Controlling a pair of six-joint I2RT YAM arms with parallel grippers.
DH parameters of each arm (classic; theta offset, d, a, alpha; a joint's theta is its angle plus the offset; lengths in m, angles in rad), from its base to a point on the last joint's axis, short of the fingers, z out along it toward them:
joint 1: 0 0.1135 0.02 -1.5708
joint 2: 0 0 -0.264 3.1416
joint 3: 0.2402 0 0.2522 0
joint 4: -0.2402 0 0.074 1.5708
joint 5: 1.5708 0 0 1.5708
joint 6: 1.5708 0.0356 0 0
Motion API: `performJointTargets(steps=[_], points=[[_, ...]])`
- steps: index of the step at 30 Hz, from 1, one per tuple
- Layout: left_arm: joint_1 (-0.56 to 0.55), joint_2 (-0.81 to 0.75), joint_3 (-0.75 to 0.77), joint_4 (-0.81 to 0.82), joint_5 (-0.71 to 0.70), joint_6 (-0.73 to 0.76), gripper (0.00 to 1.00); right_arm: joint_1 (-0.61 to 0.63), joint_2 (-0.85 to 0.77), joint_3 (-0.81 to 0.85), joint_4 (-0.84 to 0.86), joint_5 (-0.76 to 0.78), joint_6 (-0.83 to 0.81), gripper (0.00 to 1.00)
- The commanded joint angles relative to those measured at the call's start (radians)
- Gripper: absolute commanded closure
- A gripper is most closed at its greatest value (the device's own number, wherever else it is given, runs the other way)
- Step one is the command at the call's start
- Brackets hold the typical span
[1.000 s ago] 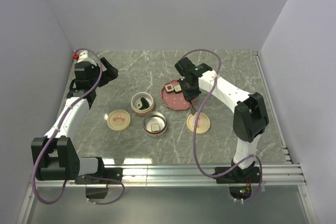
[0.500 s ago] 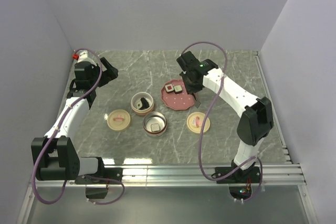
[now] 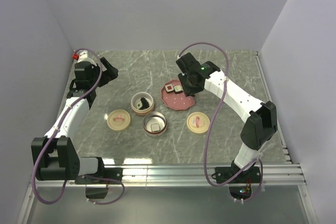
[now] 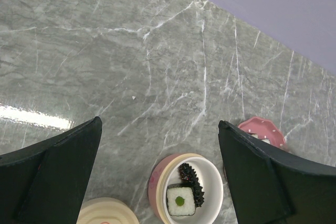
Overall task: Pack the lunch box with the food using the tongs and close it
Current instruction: Pick up the food using the clamp
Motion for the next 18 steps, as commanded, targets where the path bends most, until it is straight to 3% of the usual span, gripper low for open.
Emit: performJointTargets(steps=[1, 18], points=[[-0.005, -0.016, 0.03, 0.037, 0.008, -0.013, 0.0, 0.01, -0.036, -0.002, 0.022, 0.004, -0.004, 0.58], [-0.004, -0.019, 0.029, 0.039, 0.008, -0.013, 0.01, 0.038, -0.016, 0.061, 0.048, -0.013, -0.018, 0.54]])
